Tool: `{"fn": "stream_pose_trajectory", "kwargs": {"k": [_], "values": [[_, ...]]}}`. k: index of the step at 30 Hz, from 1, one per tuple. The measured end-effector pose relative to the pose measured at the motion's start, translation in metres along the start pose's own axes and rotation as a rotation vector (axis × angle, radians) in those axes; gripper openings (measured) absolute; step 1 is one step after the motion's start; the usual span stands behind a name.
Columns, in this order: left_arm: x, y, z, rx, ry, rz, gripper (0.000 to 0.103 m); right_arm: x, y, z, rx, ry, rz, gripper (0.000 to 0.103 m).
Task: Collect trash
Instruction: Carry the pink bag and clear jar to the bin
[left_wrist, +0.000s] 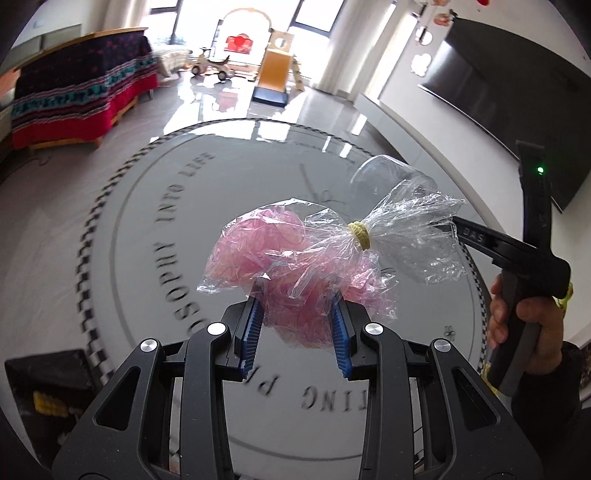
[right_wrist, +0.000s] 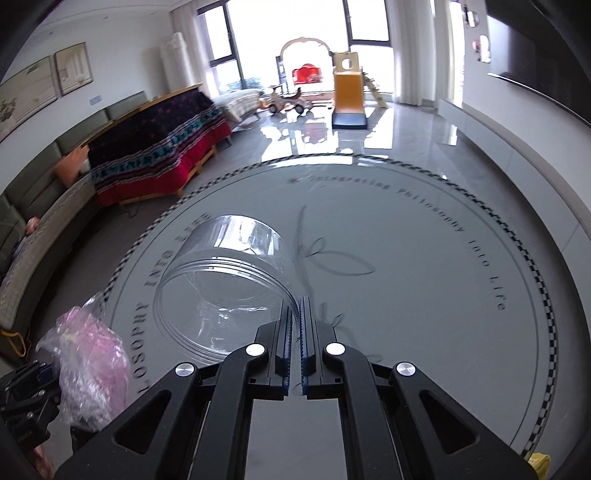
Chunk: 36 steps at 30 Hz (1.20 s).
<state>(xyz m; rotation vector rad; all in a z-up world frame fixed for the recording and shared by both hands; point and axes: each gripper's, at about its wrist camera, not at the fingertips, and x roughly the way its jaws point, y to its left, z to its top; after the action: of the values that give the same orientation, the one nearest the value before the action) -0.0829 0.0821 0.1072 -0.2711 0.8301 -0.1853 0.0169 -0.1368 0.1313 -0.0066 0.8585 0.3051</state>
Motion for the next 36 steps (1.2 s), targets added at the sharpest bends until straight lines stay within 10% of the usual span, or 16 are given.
{"fn": "stream_pose_trajectory", "kwargs": {"k": [17,36], "values": [[-0.093,0.093,-0.086,-0.177,-0.067,0.154,0.033,-0.012,0.154,-0.058,-0.227,0.085,0.194,0.005],[-0.213,0.246,-0.229,-0.636,-0.093,0.634,0.045,-0.001,0.387,-0.145,-0.584,0.319,0.506,0.006]]}}
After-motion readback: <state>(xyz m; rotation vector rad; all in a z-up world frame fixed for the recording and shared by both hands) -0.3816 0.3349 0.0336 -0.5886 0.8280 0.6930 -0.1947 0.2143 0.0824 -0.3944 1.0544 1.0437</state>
